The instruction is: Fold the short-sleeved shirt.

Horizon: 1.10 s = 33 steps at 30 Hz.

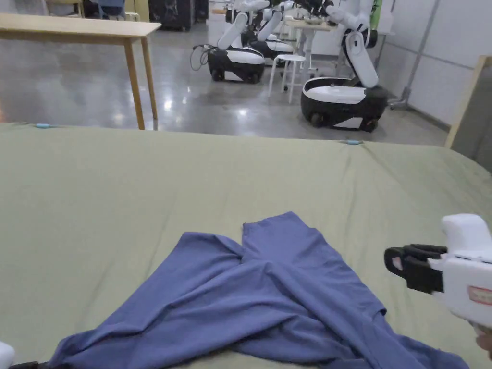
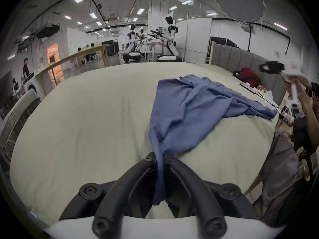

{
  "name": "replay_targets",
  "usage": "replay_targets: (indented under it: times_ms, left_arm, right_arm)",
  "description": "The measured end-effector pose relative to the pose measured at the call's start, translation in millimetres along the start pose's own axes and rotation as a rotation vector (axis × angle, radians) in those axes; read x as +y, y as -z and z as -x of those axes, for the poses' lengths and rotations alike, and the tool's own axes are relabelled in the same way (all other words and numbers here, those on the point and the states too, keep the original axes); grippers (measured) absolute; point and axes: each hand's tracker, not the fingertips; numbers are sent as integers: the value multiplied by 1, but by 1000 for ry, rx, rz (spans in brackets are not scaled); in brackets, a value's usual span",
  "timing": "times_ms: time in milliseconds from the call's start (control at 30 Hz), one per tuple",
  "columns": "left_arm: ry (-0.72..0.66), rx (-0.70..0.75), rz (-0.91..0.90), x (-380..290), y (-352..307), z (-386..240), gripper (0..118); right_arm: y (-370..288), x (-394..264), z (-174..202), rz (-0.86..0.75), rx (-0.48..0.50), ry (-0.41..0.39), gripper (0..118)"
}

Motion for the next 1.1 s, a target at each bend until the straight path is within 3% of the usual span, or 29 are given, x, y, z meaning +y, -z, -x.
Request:
replay_targets:
  times_ms: [33, 100, 133, 167, 200, 233, 267, 333, 467, 533, 667, 733, 767, 867, 1000, 1100]
  left_arm:
    - [-5, -14, 14, -1, 1, 0, 5]
    - [-23, -19, 19, -3, 2, -2, 5]
    - [-40, -29, 28, -3, 2, -1, 5]
    - [-50, -35, 31, -4, 2, -1, 5]
    - [-65, -40, 29, -3, 1, -4, 5]
    - [-77, -45, 31, 0, 0, -9, 5]
    - [-86, -47, 30, 0, -2, -10, 5]
    - [-116, -50, 26, 2, -4, -12, 5]
    - [-122, -49, 27, 10, -4, -16, 5]
    - [-118, -41, 29, 13, -1, -16, 5]
    - [-124, -31, 30, 18, 1, -13, 5]
    - [-119, -32, 26, 20, 2, -15, 5]
    - [-115, -33, 25, 21, 2, -14, 5]
    - [-104, -36, 18, 24, 2, -18, 5]
    - [-104, -34, 13, 25, 1, -18, 5]
    - [-108, -29, 11, 24, -1, -16, 5]
  right_arm:
    - [32, 9, -16, 25, 3, 1, 2]
    - [88, 24, -35, 89, 71, -2, 56]
    - [115, 30, -43, 145, 108, 3, 72]
    - [141, 31, -56, 193, 114, 18, 72]
    - [169, 33, -59, 267, 103, 6, 114]
    - [182, 33, -63, 234, 118, -12, 118]
    - [196, 33, -67, 276, 66, -47, 112]
    - [229, 37, -79, 339, 19, -55, 112]
    - [269, 43, -81, 367, 36, -45, 111]
    - [285, 38, -81, 437, -4, -34, 110]
    - [279, 26, -67, 427, -6, -91, 72]
    - [271, 27, -57, 420, 35, -85, 35]
    - [266, 25, -52, 408, 48, -97, 2]
    - [264, 24, -35, 448, 26, -214, 2]
    - [263, 29, -42, 425, 41, -140, 1]
    - [231, 33, -45, 292, 31, -44, 1]
